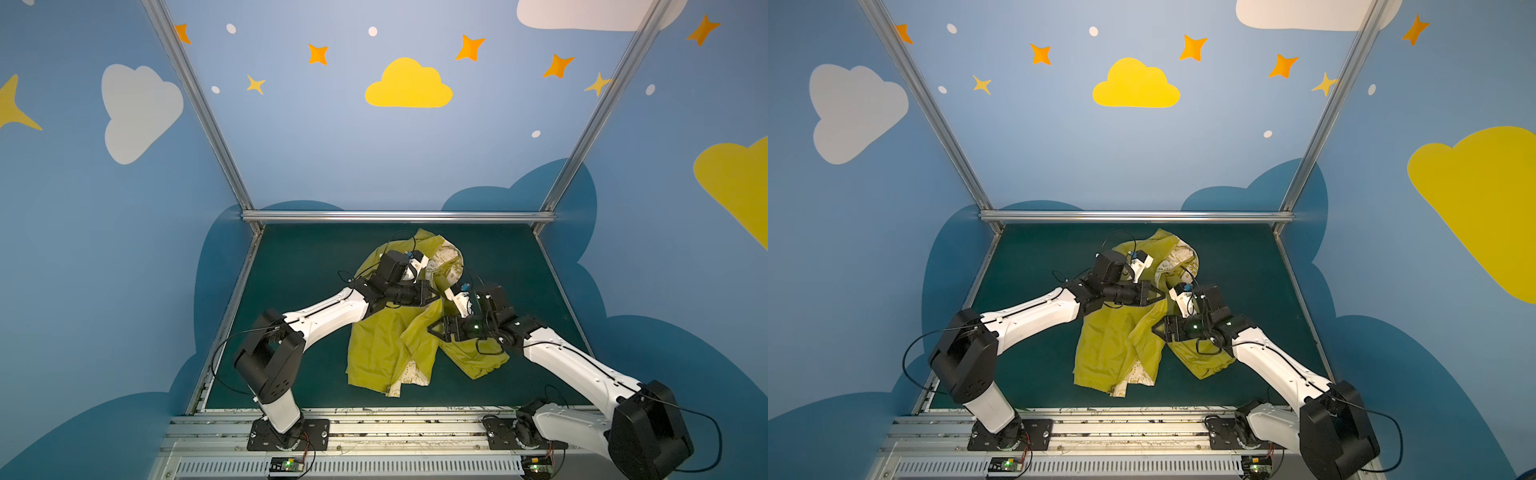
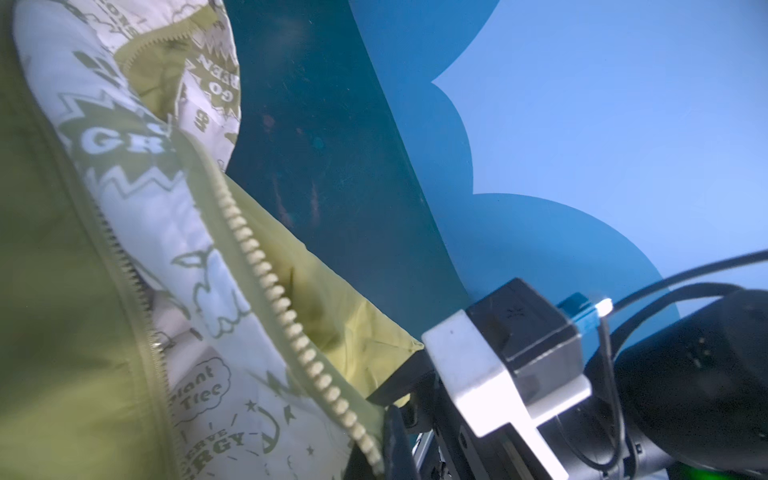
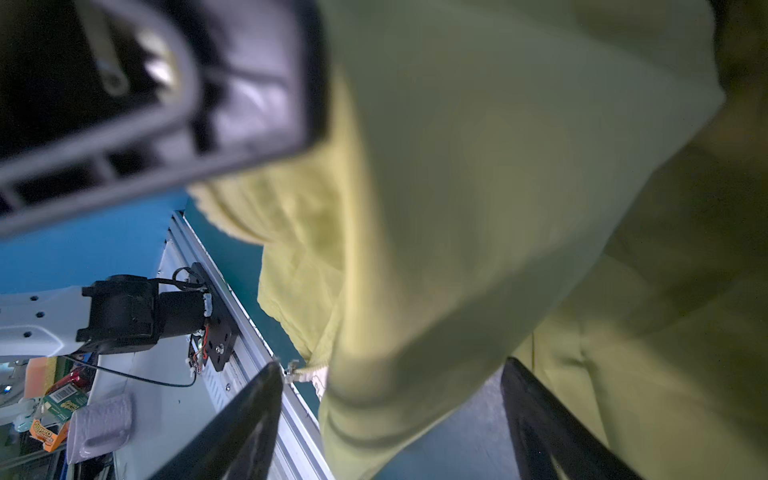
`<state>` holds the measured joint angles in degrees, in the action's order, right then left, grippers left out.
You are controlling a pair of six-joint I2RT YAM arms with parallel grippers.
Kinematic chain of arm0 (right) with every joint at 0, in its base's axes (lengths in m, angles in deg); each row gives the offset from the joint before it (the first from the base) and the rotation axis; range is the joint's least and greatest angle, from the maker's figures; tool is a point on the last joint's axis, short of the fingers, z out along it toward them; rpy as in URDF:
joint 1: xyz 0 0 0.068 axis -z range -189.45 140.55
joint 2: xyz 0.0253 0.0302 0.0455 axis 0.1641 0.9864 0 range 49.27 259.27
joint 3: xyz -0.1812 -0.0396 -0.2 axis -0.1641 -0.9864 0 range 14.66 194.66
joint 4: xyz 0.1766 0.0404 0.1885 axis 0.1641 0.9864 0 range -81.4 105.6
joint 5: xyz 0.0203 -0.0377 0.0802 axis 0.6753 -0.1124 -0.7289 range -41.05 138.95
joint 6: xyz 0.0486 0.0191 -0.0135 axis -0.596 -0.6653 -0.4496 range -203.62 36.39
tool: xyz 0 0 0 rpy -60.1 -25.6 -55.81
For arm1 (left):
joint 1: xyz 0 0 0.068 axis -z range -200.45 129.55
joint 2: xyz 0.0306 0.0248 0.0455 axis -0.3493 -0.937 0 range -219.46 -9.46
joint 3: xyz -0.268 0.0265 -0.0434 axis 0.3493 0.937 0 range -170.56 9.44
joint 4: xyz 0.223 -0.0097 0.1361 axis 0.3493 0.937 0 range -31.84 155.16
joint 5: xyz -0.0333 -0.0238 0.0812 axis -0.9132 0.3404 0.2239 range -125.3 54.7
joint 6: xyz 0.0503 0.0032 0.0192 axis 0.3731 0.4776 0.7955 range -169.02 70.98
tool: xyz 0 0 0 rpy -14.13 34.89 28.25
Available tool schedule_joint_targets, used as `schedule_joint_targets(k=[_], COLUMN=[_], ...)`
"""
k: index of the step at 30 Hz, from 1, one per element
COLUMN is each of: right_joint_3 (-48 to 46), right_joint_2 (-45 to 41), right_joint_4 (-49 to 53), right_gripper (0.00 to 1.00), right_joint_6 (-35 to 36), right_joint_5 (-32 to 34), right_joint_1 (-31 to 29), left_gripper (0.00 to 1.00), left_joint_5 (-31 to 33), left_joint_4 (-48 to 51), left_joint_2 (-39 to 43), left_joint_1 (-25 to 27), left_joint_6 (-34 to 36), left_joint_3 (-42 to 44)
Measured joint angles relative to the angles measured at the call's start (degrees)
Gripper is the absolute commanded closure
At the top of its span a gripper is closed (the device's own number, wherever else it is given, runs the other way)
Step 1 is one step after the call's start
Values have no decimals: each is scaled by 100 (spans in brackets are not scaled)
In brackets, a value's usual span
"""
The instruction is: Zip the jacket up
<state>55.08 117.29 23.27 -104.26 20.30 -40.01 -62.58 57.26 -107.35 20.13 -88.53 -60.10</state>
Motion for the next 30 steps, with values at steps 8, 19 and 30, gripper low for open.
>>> schedule_joint_targets(k=[8, 19, 30], right_joint_3=[122, 350, 1196], right_joint_2=[26, 741, 267], right_joint_4=[-87, -57, 833], right_gripper=[42, 100, 100], right_joint_6=[118, -33, 772], right_joint_5=[289, 382, -1097], right_joint_1=[-326, -328, 354], left_gripper=[95, 33, 15], left_joint_5=[-109, -127, -839], left_joint_4=[177, 13, -680], left_joint_2=[-57, 339, 2546], left_joint_1=[9, -216, -817], left_joint_6=[-149, -586, 396], left_joint_3=[-42, 632, 2549])
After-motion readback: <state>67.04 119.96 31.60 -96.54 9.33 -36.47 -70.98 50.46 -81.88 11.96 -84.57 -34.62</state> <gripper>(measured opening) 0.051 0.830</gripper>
